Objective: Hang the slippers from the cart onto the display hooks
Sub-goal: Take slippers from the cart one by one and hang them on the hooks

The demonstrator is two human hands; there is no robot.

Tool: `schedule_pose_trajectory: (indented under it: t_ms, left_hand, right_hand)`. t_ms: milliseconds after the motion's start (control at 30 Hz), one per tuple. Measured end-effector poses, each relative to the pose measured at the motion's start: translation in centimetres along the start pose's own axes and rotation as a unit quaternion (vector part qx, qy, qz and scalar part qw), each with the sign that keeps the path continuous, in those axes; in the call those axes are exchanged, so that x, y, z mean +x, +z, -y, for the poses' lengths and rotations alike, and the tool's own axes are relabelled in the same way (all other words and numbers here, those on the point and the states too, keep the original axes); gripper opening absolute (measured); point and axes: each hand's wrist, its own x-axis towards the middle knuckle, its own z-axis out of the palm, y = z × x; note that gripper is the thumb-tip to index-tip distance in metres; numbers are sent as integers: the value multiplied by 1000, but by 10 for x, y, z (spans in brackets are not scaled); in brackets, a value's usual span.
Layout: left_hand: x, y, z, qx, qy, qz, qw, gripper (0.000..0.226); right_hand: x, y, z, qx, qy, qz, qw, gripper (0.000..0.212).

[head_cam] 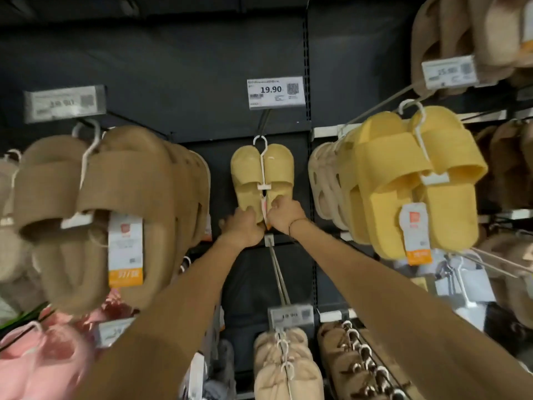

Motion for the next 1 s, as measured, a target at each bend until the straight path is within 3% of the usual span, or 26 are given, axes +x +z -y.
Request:
schedule_pose_trajectory:
  t_ms: [100,200,267,333,433,533,700,833,1000]
  left_hand:
    - [-41,-1,-8,67,31,89,993,26]
    - [-64,7,-28,78,74,151,983,49]
    - [-88,8,-54,89,126,169,973,48]
    - [-112,7,-87,76,183,159,967,41]
    - [-153,8,-144,22,266,151,952,43]
    - [-186,28,-198,-46,303,209,929,43]
    - [-256,106,-282,-21,379,277,883,40]
    - [-309,184,-350,-23,415,350,839,38]
    - [-385,294,-431,15,453,403,795,33]
  right_hand:
    - [-45,-16,-9,-48,65,83,993,18]
    - [-94,-40,-31,-55,119,145,981,18]
    - [-134,-65,-44,-72,123,158,977,21]
    - [-175,-96,-53,-58,120,135,982,22]
    - [-227,-151,-78,-7,130,31,991,24]
    - [-282,-214,-122,-56,170,-62,982,26]
    - [-399,-296,-215,-135,301,-92,940,10]
    - [-484,-355,-303,-179,438,-52,880,23]
    - [-575,-408,-404,-199,540,-59,816,23]
